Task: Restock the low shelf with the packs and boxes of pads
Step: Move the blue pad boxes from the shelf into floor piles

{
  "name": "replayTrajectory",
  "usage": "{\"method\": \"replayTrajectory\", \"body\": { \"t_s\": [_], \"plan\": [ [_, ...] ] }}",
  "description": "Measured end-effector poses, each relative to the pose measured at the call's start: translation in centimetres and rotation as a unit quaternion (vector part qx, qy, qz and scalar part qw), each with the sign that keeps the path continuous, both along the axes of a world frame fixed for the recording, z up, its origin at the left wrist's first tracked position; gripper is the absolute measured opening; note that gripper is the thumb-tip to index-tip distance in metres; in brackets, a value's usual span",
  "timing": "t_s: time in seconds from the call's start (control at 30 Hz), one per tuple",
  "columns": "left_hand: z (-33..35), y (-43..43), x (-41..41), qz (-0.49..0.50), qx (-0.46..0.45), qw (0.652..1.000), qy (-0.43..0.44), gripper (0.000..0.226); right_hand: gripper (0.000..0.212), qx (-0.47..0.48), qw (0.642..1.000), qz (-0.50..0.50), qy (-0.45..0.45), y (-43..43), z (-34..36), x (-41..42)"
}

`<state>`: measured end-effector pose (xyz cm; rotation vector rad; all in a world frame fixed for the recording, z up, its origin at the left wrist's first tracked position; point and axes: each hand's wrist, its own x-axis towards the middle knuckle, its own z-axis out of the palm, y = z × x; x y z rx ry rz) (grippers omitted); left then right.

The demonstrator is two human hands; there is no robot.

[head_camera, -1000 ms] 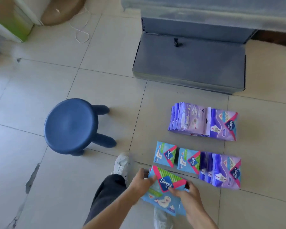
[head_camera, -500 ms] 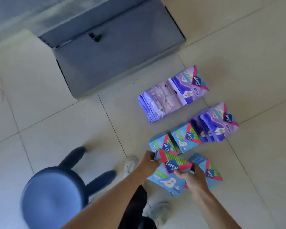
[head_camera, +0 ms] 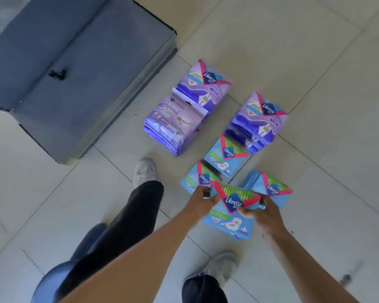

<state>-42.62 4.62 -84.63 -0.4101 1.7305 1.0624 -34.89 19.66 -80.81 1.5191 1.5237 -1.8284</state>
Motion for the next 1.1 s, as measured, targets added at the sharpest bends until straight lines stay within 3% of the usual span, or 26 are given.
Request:
{"method": "replayTrajectory", "body": {
  "t_s": [0.13, 0.4, 0.63, 0.8, 1.03, 1.1],
  "plan": [
    [-3.0, 2.1, 1.4, -0.048, 0.000, 0.998, -0.048, 0.027, 0.050, 0.008, 0.997, -0.080, -0.017, 1.0, -3.5, 3.5],
    [-10.7, 2.2, 5.7, -0.240, -0.032, 0.969, -0.045, 0.027, 0.049, -0.008, 0.974, -0.220, -0.058, -3.0, -12.7, 11.5],
    [-14.7, 2.6, 9.0, -0.242, -0.047, 0.969, -0.012, 0.025, 0.043, -0.030, 0.967, -0.248, -0.054, -3.6, -17.7, 15.0],
    [-15.1, 3.2, 9.6, -0.225, -0.059, 0.972, 0.010, 0.033, 0.037, -0.029, 0.967, -0.249, -0.039, -3.2, -18.7, 14.9],
    [-14.5, 3.9, 9.1, -0.201, -0.037, 0.979, 0.004, 0.020, 0.040, -0.040, 0.966, -0.256, -0.025, -3.0, -19.5, 14.6],
    [-14.8, 3.8, 9.1, -0.200, -0.040, 0.979, 0.004, 0.028, 0.040, -0.039, 0.966, -0.254, -0.021, -3.0, -19.7, 14.5]
  ]
}}
